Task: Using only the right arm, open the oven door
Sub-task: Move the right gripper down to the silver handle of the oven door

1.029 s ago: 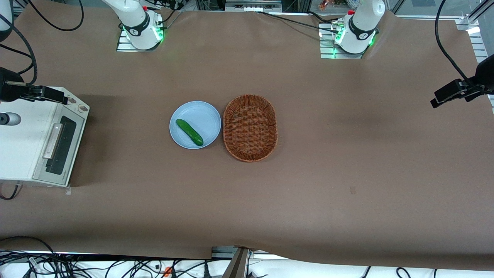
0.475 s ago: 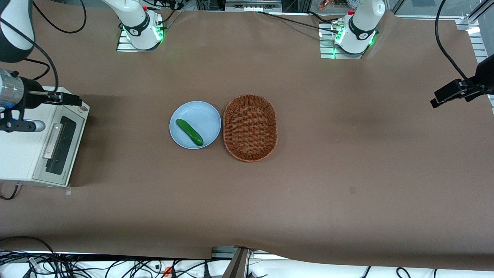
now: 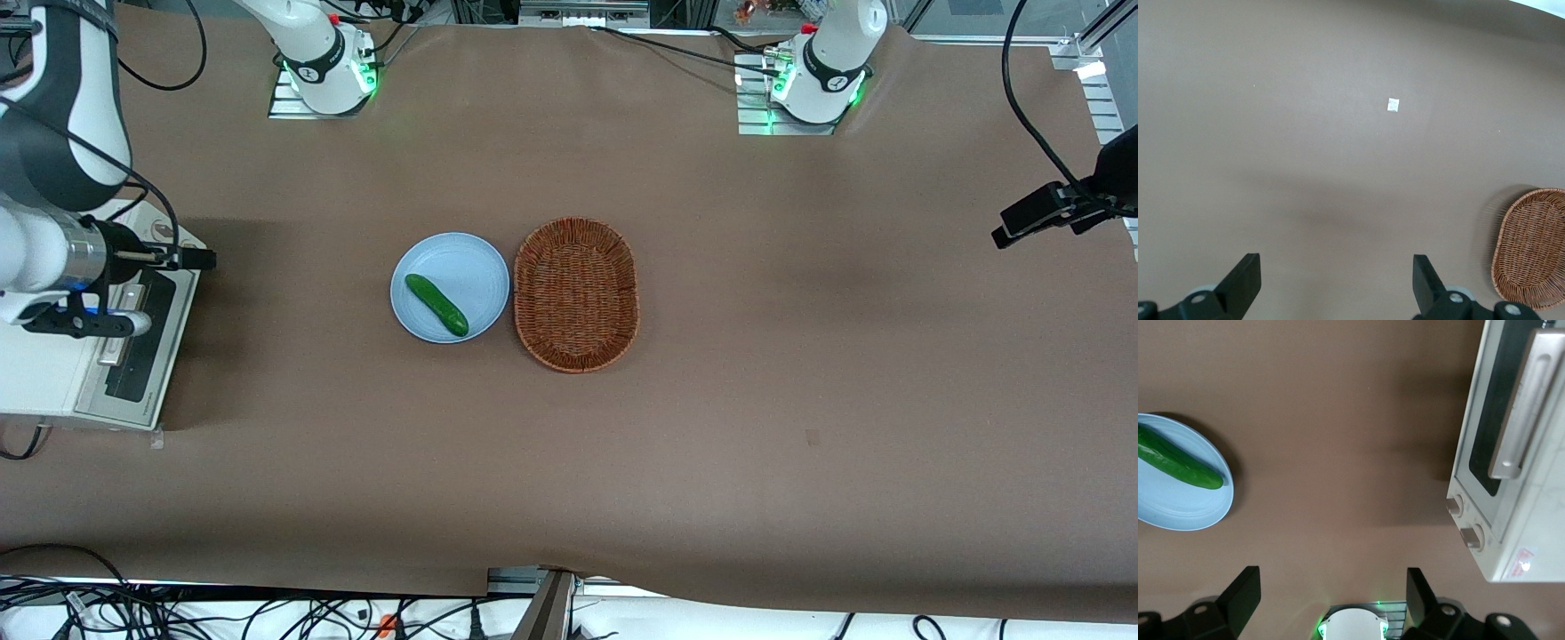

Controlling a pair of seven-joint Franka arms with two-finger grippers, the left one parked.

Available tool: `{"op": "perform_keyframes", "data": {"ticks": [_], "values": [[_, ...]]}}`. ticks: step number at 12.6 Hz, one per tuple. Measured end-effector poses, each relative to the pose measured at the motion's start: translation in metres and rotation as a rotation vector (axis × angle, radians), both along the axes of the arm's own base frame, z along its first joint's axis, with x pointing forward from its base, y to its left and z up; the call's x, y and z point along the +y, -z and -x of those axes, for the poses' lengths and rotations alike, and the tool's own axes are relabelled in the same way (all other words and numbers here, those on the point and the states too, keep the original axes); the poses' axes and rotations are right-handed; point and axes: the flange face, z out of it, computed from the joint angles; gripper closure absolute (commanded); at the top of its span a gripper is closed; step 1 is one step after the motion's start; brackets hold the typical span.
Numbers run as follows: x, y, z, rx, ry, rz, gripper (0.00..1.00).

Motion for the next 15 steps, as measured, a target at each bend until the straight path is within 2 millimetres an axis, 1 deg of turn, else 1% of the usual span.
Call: {"op": "perform_keyframes", "data": {"ticks": [1,3,4,5,6,7,9,11,15], "values": [[0.000,0.009,-0.003,0.002,-0.018,-0.005,0.29],[-0.003,0.025,-0.009,0.006,-0.045,-0.011,0.57],[-0.005,0.034,-0.010,0.006,-0.058,-0.007,0.77],[-0.009,0.043,-0.011,0.004,-0.085,0.006,0.86],[-0.013,0.053,-0.011,0.002,-0.135,0.015,0.91],[-0.017,0.063,-0.011,0.002,-0.188,0.016,0.99],[-0.024,0.079,-0.009,0.004,-0.256,0.026,1.00],[-0.033,0.090,-0.006,0.013,-0.316,0.061,1.00],[-0.050,0.102,-0.002,0.050,-0.409,0.159,1.00]]}}
